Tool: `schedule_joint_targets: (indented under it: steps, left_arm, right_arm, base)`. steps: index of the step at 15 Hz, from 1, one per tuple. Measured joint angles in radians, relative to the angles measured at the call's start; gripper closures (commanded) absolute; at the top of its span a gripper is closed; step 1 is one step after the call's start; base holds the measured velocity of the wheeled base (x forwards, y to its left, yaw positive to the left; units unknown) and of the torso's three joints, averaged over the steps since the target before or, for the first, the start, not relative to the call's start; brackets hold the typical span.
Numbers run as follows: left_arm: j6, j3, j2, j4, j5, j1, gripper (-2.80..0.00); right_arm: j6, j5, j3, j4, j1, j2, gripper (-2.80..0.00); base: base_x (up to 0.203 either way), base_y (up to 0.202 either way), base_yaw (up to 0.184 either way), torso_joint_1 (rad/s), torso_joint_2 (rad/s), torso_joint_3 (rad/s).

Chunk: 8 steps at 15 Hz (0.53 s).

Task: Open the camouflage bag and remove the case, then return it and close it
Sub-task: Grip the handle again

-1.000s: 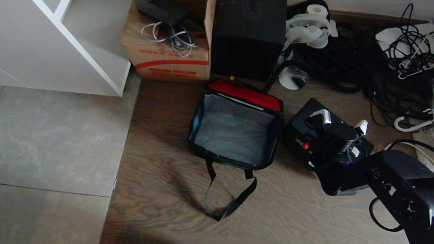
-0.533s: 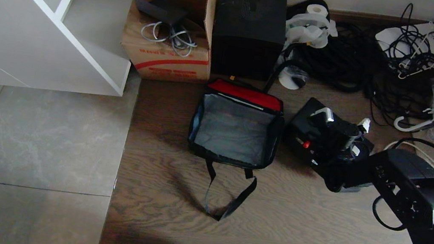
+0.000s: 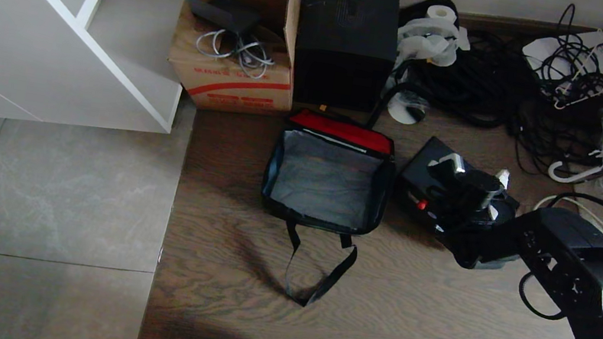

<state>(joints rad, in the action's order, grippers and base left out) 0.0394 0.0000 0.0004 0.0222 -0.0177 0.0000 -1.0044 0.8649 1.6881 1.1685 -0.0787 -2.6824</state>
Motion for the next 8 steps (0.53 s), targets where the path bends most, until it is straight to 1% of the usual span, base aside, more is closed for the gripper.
schedule_joint_targets:
  steps: [4,6,8]
  left_arm:
    - [0.000,0.000,0.000,0.000,0.000,0.000,0.00]
    - [0.000,0.000,0.000,0.001,0.000,0.000,0.00]
    - [0.000,0.000,0.000,0.000,0.000,0.000,0.00]
  right_arm:
    - [0.017,-0.001,-0.019,0.021,-0.003,-0.005,0.00]
    - [0.016,0.000,-0.051,0.038,-0.010,-0.004,0.00]
    - [0.009,0.001,-0.099,0.106,-0.031,-0.001,0.00]
  base:
    - [0.000,0.000,0.000,0.000,0.00,0.000]
    - [0.000,0.000,0.000,0.000,0.00,0.000]
    - [0.000,0.000,0.000,0.000,0.00,0.000]
